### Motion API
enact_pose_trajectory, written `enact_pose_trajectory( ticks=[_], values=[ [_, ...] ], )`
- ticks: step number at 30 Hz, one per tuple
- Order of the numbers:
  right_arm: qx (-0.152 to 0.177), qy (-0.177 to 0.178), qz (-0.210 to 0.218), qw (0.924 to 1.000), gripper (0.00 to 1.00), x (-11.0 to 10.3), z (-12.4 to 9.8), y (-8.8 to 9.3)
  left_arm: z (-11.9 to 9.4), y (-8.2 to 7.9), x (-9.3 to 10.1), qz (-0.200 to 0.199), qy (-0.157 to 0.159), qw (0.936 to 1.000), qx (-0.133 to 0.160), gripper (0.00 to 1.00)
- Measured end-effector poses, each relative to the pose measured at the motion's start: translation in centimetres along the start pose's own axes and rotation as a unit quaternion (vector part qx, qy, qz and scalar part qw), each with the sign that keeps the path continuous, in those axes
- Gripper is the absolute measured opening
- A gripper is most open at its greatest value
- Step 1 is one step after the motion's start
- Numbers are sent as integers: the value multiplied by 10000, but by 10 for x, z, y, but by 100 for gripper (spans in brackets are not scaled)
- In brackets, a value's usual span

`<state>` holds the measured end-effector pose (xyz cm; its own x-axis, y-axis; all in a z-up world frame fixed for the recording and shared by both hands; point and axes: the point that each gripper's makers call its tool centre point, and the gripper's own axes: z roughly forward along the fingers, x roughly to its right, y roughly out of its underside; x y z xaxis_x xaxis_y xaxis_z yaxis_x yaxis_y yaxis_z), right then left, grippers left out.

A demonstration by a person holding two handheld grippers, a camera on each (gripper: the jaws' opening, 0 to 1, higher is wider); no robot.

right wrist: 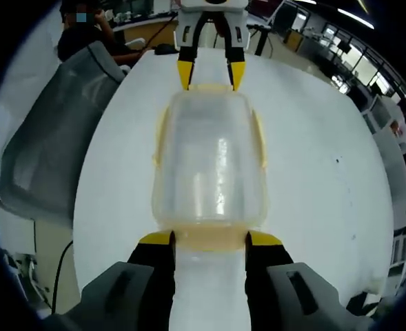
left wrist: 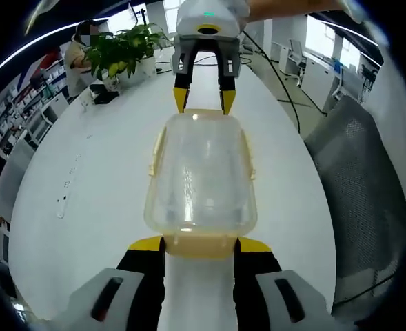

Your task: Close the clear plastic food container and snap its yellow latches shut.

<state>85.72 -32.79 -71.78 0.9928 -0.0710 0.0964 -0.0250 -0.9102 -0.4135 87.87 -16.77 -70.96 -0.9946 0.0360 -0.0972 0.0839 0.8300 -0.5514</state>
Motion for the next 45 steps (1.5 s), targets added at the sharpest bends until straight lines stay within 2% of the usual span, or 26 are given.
enact_pose_trajectory(
  ticks=[14, 45],
  values=[
    [-184, 28, -8, 9998, 36, 5, -2, 22, 22, -12, -5, 10, -74, 10000, 42, 32],
    [-232, -203, 40, 9995, 36, 4, -3, 26, 25, -15, -3, -127, 60, 9999, 10, 33]
  ],
)
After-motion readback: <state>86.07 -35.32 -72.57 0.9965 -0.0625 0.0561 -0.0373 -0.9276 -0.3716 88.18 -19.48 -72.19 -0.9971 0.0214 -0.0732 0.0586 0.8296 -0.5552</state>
